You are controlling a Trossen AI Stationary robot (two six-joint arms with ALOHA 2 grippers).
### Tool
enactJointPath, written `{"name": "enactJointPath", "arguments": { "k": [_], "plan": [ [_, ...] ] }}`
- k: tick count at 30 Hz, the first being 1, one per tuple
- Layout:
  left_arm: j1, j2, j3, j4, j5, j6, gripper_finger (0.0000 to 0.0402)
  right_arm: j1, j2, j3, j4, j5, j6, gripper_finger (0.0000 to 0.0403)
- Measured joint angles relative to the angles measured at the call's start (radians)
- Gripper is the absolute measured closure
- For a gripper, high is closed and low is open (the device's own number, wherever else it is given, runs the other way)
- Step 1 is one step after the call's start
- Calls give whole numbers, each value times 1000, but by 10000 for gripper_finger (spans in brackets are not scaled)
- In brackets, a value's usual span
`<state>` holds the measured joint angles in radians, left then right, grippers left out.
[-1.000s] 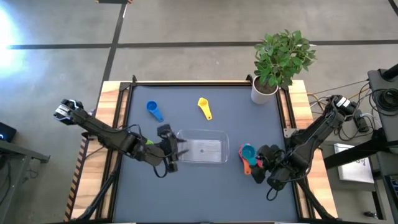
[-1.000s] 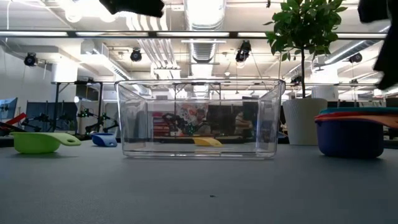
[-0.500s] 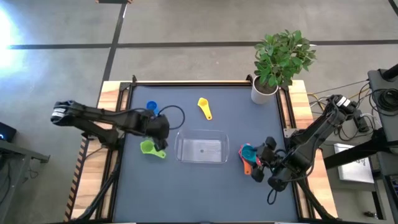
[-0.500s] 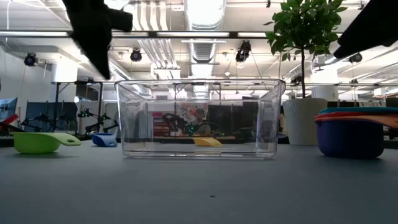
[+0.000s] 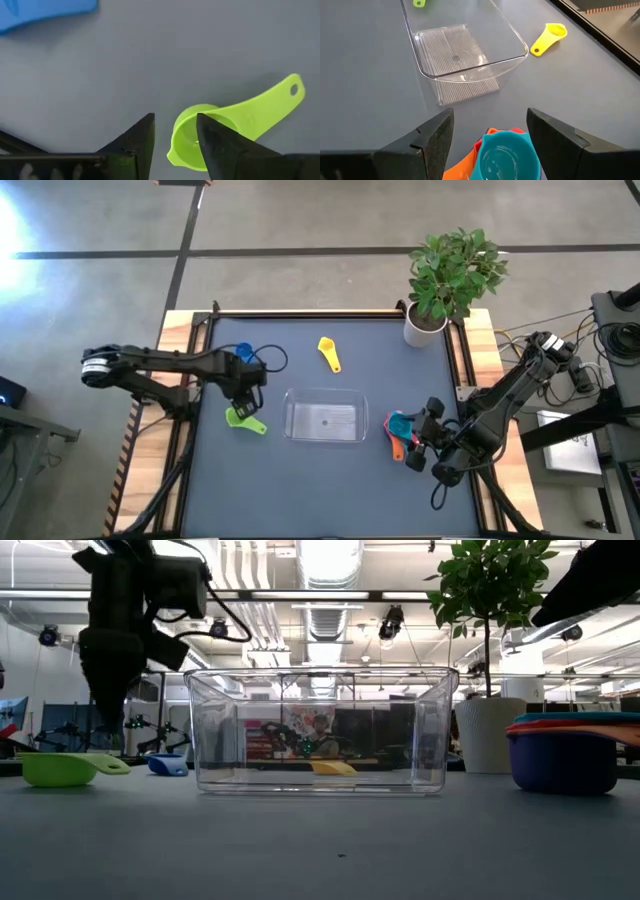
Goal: Nest measuring cups in basket
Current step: Stack the green measuring cup on top of the light blue measuring cup
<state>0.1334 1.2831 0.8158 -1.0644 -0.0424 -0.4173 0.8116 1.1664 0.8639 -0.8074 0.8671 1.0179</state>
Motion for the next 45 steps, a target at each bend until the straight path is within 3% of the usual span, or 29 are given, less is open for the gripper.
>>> {"name": "enactJointPath", "arguments": {
  "k": [9,14,21,28,38,45],
  "plan": [
    [0,0,-95,28,0,-10,203,0,0,0,-1,14,-23,165],
    [0,0,-157,74,7,-10,196,0,0,0,-2,24,-28,165],
    [0,8,-205,132,9,-11,250,0,0,0,-2,24,-36,165],
    [0,28,-148,138,28,-39,388,0,0,0,-1,25,-34,165],
    [1,39,-16,75,-11,-12,400,0,0,0,2,24,-23,165],
    [1,33,206,-106,-75,16,400,0,0,0,2,24,-2,165]
  ]
}}
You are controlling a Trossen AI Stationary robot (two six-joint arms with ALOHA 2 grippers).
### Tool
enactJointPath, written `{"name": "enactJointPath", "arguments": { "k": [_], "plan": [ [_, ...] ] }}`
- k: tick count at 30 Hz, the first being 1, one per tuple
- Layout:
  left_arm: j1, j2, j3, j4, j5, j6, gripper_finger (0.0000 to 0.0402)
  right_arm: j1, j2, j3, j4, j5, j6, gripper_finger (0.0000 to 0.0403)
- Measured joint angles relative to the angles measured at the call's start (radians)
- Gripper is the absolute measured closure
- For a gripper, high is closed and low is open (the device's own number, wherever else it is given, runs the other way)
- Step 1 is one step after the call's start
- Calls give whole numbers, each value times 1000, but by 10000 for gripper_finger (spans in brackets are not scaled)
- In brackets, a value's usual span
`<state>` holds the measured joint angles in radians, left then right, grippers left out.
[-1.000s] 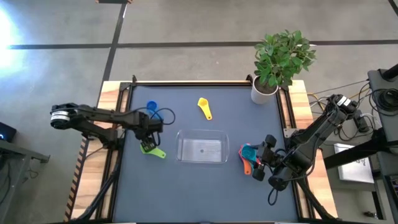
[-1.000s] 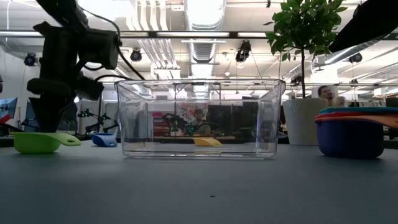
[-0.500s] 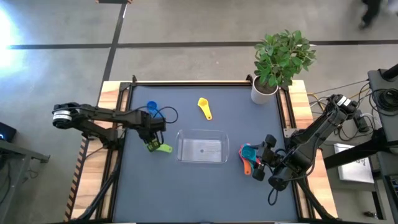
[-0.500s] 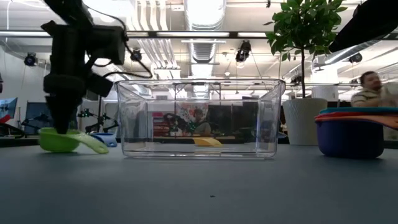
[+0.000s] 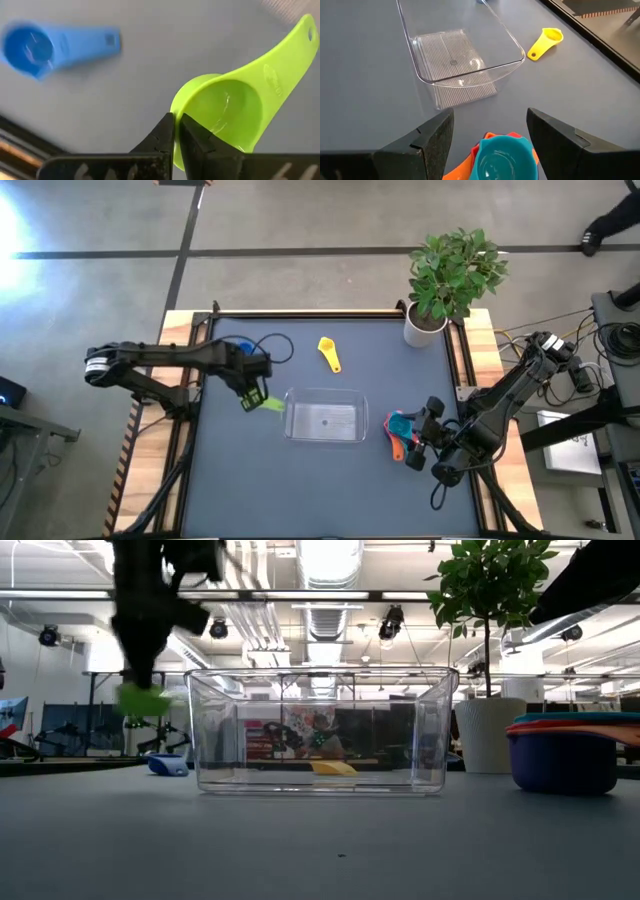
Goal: Nest measuring cups in basket
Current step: Stack the green measuring cup on top of the light blue measuring cup
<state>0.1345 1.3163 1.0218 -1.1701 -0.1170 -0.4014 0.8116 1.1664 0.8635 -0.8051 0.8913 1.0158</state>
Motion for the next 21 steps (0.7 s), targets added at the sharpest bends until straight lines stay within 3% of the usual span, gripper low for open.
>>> {"name": "enactJointPath", "arguments": {
  "k": [5,10,16,21],
  "plan": [
    [1,1,129,-5,-24,29,401,0,1,0,2,7,21,165],
    [0,2,198,4,-34,43,401,-1,1,0,12,86,-49,165],
    [0,2,232,-30,-80,31,401,-33,1,0,33,115,-92,165],
    [0,8,253,42,-79,26,401,-87,0,0,55,134,-113,165]
  ]
}}
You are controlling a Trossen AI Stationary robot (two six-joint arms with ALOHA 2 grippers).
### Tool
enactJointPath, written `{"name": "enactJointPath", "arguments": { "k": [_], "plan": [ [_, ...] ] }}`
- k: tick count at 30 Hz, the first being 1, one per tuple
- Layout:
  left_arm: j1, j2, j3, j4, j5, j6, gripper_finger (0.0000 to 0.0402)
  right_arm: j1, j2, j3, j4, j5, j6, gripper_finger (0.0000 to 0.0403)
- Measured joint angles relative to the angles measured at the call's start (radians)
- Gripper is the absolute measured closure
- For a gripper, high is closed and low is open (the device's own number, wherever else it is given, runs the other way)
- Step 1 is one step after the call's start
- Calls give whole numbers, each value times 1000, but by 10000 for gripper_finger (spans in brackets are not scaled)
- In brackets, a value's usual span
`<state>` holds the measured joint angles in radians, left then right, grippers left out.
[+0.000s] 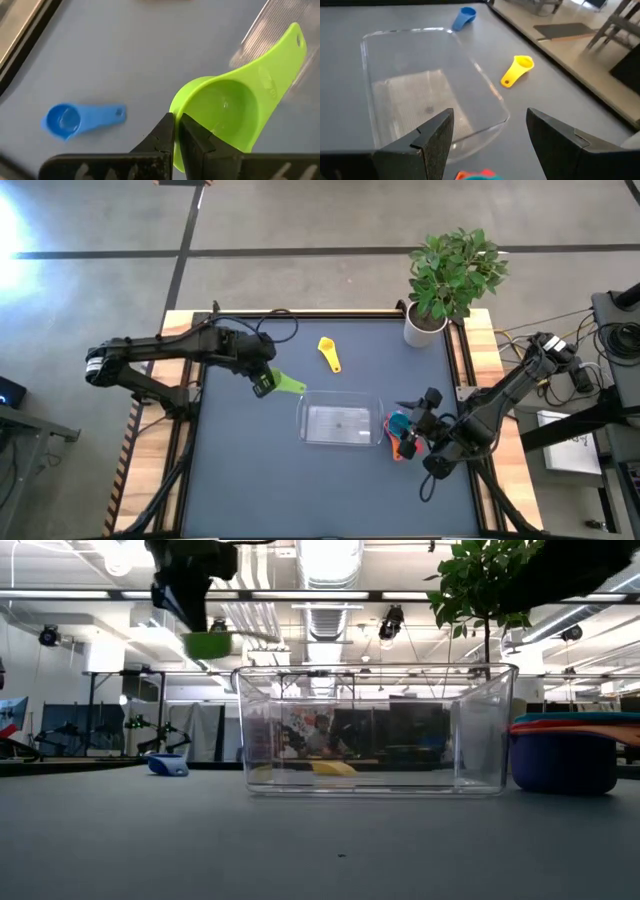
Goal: Nest measuring cups in basket
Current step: Stack the green measuring cup on top of the light blue measuring cup
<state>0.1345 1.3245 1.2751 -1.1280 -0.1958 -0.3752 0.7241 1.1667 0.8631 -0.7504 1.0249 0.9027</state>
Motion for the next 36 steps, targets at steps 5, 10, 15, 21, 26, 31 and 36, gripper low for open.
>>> {"name": "enactJointPath", "arguments": {
  "k": [5,10,15,21,26,31,36],
  "plan": [
    [-1,35,18,92,3,16,401,-74,0,0,169,-6,-235,165],
    [-1,101,56,142,35,35,401,-111,1,0,334,-47,-453,165],
    [-5,194,128,141,41,79,401,-140,1,0,437,-48,-628,165],
    [-11,309,253,144,57,130,402,-188,10,0,474,-64,-739,163],
    [-17,381,358,148,83,171,402,-254,26,0,535,-96,-754,140],
    [-17,428,421,151,84,184,402,-314,50,0,597,-119,-834,112],
    [-19,440,427,215,82,192,402,-347,74,0,674,-118,-881,81]
  ]
}}
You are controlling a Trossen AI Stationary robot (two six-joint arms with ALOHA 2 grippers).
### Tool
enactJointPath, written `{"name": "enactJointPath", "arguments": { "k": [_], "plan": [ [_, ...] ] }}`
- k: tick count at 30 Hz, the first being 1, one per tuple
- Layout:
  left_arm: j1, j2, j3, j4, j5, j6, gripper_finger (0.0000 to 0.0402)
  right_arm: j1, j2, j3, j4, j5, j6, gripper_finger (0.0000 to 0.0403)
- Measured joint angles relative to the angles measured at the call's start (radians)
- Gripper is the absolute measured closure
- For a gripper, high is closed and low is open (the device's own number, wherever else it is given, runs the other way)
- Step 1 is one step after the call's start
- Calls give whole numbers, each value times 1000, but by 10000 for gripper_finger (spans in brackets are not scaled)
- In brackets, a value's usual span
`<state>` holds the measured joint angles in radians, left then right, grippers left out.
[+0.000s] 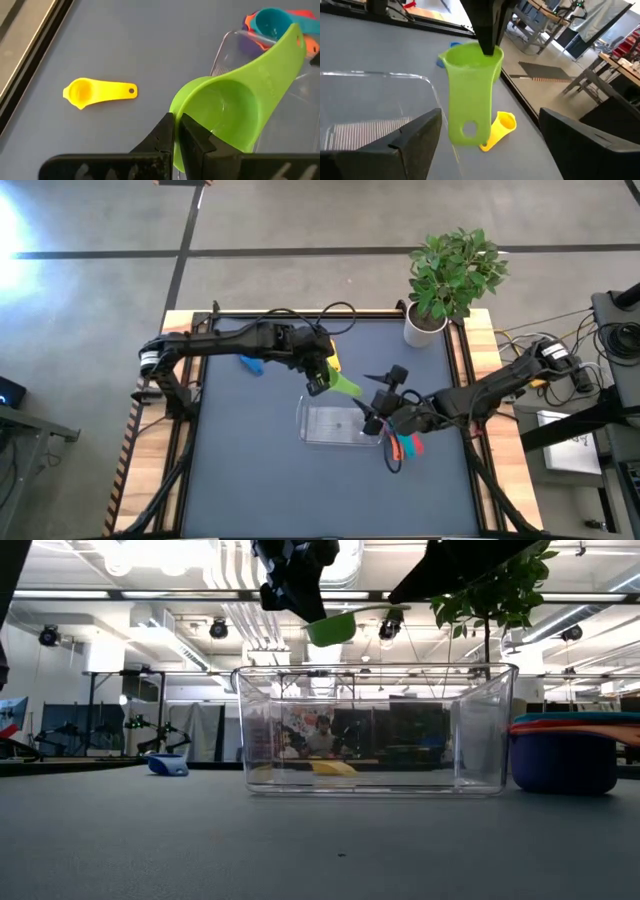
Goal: Nest measuring cups in basket
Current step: Stack the green measuring cup on top of the light blue measuring cup
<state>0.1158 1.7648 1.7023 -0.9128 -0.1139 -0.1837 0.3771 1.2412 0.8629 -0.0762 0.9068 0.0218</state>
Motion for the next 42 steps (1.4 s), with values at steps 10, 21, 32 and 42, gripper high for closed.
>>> {"name": "enactJointPath", "arguments": {
  "k": [10,21,32,42],
  "plan": [
    [-2,2,-1,48,1,0,402,-31,123,61,9,3,-61,55],
    [-10,2,-27,54,2,-1,401,-38,308,218,-55,139,-101,76],
    [-15,2,-29,37,-16,5,401,-37,308,333,-374,106,171,77],
    [-17,4,-29,47,-18,7,401,-37,299,329,-379,36,189,105]
  ]
}}
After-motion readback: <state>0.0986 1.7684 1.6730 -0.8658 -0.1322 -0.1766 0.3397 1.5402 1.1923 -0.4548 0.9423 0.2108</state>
